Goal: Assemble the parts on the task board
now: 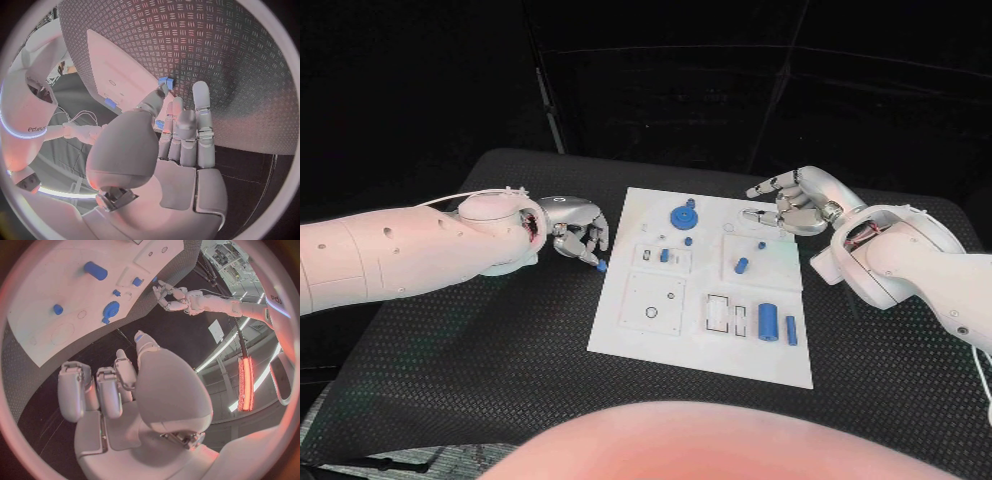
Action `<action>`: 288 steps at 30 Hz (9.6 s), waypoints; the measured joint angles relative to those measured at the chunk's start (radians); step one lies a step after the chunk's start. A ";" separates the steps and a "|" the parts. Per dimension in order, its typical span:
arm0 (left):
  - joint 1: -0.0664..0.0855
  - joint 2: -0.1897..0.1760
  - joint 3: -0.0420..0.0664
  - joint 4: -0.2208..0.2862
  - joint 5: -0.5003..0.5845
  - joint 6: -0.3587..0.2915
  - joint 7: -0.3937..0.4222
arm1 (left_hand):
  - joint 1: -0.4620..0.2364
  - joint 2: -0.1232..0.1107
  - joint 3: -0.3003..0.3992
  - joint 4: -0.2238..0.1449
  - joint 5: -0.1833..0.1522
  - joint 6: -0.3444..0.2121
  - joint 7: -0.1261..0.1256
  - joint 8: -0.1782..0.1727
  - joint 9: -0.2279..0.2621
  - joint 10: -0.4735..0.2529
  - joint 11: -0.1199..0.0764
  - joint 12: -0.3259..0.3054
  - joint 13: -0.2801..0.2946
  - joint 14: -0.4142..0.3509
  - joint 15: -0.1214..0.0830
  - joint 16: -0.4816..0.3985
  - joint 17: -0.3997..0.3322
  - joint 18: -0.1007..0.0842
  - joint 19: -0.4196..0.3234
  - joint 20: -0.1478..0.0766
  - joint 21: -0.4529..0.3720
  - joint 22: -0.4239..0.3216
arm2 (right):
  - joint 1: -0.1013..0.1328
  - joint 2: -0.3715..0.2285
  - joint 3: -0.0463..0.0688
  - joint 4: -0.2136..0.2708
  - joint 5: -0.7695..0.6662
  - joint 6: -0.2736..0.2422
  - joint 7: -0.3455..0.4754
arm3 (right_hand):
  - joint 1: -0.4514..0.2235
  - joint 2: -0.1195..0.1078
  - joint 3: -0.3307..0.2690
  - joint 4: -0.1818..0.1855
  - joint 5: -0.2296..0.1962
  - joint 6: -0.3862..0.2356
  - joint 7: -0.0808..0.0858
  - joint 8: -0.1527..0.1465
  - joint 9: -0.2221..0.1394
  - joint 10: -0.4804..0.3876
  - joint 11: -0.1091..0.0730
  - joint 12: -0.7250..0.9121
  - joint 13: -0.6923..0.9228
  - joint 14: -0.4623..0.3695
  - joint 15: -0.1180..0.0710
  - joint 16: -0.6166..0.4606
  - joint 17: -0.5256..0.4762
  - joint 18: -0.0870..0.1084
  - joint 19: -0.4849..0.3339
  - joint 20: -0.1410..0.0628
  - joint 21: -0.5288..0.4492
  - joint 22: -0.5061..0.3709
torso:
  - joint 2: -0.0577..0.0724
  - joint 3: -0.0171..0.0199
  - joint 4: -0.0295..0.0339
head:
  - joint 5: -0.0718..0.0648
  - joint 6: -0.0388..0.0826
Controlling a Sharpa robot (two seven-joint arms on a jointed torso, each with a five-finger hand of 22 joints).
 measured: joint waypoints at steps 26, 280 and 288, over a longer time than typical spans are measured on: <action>-0.003 0.027 -0.004 -0.006 -0.045 0.080 -0.014 | 0.000 0.000 -0.075 0.014 -0.016 -0.016 0.016 -0.070 -0.043 -0.024 0.023 0.015 0.000 -0.014 0.014 -0.007 -0.021 0.000 0.000 0.001 -0.008 -0.002 | 0.000 0.000 0.000 0.001 0.000 0.002 0.000 | 0.000 0.000 0.000 0.000 0.000 0.000 0.000 0.000 0.000 0.000 0.000 0.000 0.000 0.000 0.000 0.000 0.000 0.000 0.000 0.000 0.000 0.000 | 0.000 0.0001 0.0000 | -0.002 0.000; 0.001 0.258 -0.001 -0.270 0.504 0.137 0.036 | -0.139 -0.075 0.246 0.051 -0.035 0.111 0.050 -0.294 -0.051 0.152 0.048 -0.469 -0.158 0.123 0.027 0.244 0.197 -0.031 0.102 0.016 0.297 0.288 | -0.001 0.030 -0.001 -0.028 0.000 0.025 0.003 | -0.009 0.009 -0.003 0.003 0.000 0.000 0.000 0.000 0.000 0.000 0.000 0.007 0.001 0.000 0.000 0.000 0.000 0.000 0.000 0.000 0.000 0.000 | -0.002 0.0006 0.0013 | -0.037 0.000; 0.000 0.258 -0.002 -0.268 0.499 0.129 0.036 | -0.134 -0.070 0.195 0.066 -0.035 0.106 0.054 -0.299 -0.053 0.151 0.048 -0.454 -0.146 0.123 0.027 0.249 0.198 -0.031 0.105 0.020 0.305 0.297 | -0.002 0.032 -0.002 -0.030 0.000 0.025 0.003 | -0.009 0.009 -0.006 0.000 0.000 0.000 0.000 0.004 0.000 0.000 0.000 0.007 0.001 0.000 0.000 0.000 0.000 0.000 0.000 0.000 0.000 0.000 | -0.002 0.0006 0.0013 | -0.037 0.000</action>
